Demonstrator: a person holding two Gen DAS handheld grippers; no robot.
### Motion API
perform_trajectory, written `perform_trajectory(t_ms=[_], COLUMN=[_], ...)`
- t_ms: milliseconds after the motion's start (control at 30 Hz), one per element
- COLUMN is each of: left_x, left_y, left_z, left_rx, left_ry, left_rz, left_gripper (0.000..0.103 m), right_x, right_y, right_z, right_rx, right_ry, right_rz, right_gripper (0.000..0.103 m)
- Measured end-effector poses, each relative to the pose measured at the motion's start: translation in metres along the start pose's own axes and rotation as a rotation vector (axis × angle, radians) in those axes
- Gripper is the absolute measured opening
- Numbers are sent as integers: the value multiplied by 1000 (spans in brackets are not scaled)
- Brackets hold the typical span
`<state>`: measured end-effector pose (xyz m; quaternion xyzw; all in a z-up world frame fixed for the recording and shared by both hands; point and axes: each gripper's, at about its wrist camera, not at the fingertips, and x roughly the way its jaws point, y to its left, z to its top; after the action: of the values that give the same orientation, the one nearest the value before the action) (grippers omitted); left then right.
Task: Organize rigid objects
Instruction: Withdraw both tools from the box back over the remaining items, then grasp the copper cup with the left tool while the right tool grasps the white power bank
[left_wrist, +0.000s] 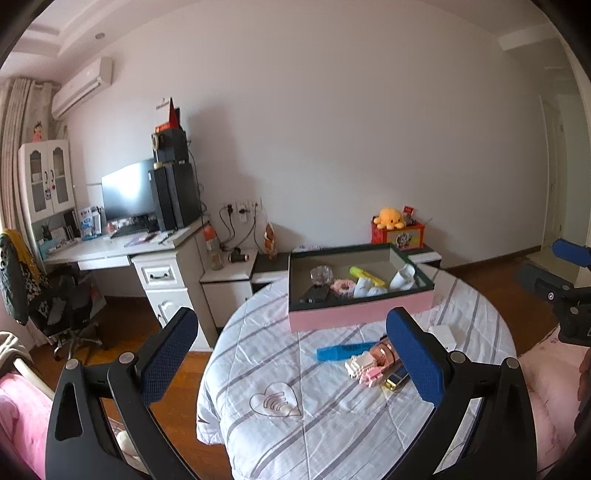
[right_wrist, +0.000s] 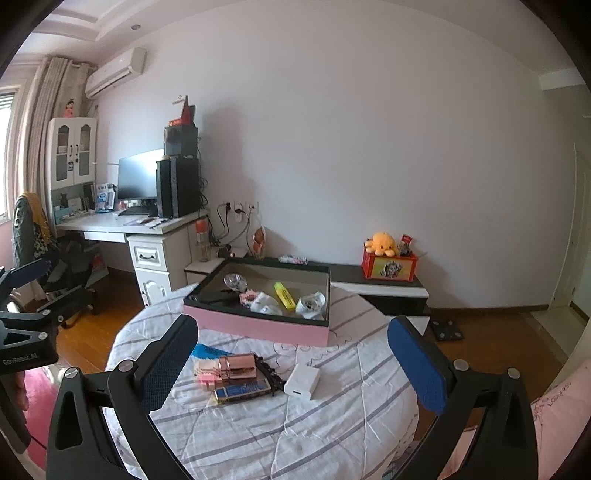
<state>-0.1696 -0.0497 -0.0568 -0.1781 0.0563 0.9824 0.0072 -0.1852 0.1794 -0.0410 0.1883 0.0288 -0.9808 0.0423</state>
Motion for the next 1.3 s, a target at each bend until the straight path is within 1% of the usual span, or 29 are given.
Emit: perform_trajectory(t_ms=[367, 700, 833, 967, 1033, 1067, 1100, 1133, 1167, 1200, 1300], left_x=[64, 123, 138, 144, 146, 148, 149, 150, 153, 155, 162], left_y=[-16, -28, -34, -42, -48, -50, -54, -58, -63, -70, -85], left_z=[-32, -61, -68, -71, -70, -69, -68, -67, -66, -65, -63], left_rx=[43, 65, 77, 83, 76, 76, 76, 79, 87, 100, 139], left_ry=[160, 296, 332, 346, 346, 348, 347, 345, 346, 347, 344], left_rz=[-33, -69, -97, -125, -150, -160, -166, -174, -183, -193, -219], left_gripper=[103, 103, 103, 103, 103, 103, 103, 103, 103, 103, 103], right_x=[67, 138, 167, 182, 188, 191, 194, 195, 196, 195, 192], right_y=[-16, -32, -37, -43, -43, -43, -42, -42, -42, -43, -53], right_z=[-36, -73, -85, -87, -88, -89, -90, -91, -91, -92, -95], right_rx=[33, 74, 94, 134, 131, 120, 111, 108, 99, 80, 101], right_ry=[168, 344, 402, 433, 445, 456, 471, 476, 480, 484, 483], right_rz=[-12, -26, -12, 17, 22, 29, 44, 53, 49, 35, 66], right_gripper=[103, 103, 103, 101, 99, 86, 70, 63, 49, 41, 41])
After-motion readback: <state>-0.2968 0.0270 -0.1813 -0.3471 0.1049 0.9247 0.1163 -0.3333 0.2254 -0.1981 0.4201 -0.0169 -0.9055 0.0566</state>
